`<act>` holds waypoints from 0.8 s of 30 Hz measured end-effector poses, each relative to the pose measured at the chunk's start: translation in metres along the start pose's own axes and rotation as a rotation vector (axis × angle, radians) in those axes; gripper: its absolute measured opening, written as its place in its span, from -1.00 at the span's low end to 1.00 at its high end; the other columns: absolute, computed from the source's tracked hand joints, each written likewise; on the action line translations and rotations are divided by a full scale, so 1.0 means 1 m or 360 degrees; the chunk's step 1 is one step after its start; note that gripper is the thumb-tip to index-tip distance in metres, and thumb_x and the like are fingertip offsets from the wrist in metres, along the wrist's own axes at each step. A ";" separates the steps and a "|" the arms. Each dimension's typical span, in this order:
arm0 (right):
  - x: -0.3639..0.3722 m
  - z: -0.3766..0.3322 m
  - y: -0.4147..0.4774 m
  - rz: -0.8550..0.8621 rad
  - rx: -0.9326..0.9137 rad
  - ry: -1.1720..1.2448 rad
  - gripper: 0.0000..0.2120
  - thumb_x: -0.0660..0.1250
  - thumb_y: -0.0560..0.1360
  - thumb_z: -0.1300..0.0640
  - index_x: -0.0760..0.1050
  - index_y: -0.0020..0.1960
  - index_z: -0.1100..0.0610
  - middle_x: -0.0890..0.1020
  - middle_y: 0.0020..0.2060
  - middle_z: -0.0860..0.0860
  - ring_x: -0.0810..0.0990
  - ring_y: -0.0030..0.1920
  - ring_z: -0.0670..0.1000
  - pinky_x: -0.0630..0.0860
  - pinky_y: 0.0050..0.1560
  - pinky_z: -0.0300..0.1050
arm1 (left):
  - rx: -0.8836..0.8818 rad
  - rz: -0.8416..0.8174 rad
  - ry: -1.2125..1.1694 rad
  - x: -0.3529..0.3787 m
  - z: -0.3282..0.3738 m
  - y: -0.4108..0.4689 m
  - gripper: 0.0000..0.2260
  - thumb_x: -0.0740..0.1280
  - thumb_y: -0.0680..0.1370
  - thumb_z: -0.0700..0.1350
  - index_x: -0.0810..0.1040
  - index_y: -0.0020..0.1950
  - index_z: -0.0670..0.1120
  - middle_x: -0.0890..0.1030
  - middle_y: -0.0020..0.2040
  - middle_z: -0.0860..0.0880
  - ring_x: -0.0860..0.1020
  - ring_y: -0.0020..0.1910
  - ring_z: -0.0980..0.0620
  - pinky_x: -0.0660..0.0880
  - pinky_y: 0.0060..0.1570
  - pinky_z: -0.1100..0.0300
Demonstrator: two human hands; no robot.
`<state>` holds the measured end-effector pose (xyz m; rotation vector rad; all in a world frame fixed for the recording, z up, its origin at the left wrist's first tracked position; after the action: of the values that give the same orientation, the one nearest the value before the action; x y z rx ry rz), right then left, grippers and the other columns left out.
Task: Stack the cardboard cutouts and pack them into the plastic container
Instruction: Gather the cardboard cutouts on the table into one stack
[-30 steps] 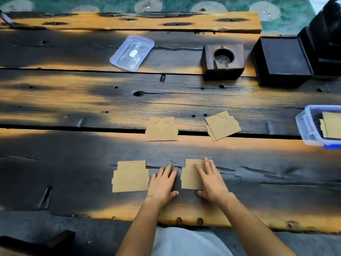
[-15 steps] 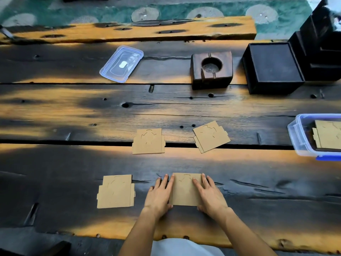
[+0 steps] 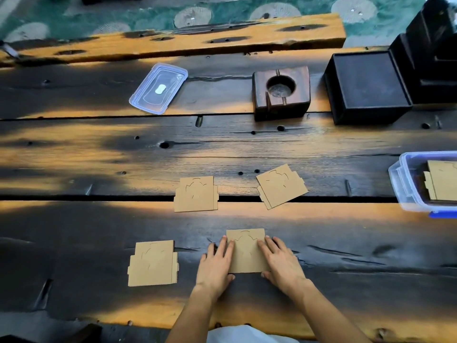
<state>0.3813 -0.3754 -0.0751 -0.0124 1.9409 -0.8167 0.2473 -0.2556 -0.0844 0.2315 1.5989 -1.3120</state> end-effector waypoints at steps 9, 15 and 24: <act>-0.009 -0.001 -0.003 0.0078 -0.0063 0.0054 -0.15 0.45 0.48 -0.13 0.08 0.59 0.07 0.30 0.49 0.06 0.19 0.50 0.14 0.33 0.45 0.06 | -0.0003 0.0094 -0.0113 -0.009 0.001 0.001 -0.19 0.46 0.57 0.05 0.02 0.65 0.01 0.14 0.66 -0.05 0.07 0.66 -0.16 0.24 0.53 -0.08; -0.017 -0.010 -0.007 0.0093 -0.0045 0.0047 -0.14 0.44 0.46 -0.19 0.08 0.57 0.06 0.34 0.45 0.06 0.24 0.45 0.14 0.31 0.45 0.03 | 0.0085 0.0141 -0.0068 -0.028 -0.007 -0.004 -0.18 0.47 0.54 0.06 0.07 0.65 0.00 0.27 0.57 -0.05 0.18 0.59 -0.13 0.28 0.47 -0.04; -0.023 -0.058 -0.005 0.0135 -0.0052 0.0012 -0.15 0.42 0.47 -0.19 0.07 0.58 0.06 0.32 0.46 0.07 0.26 0.45 0.15 0.31 0.45 0.04 | 0.0073 0.0233 -0.0082 -0.038 -0.045 -0.031 -0.20 0.45 0.55 0.06 0.06 0.65 0.01 0.23 0.59 -0.08 0.19 0.58 -0.13 0.28 0.49 -0.05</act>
<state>0.3449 -0.3401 -0.0376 0.0528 1.9486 -0.7299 0.2193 -0.2149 -0.0400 0.3343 1.4813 -1.2331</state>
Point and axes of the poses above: each hand's wrist, its own y-axis towards the middle knuckle, its own x-axis out of the palm, z = x × y, the point moved 7 cm from there along y, towards the middle knuckle
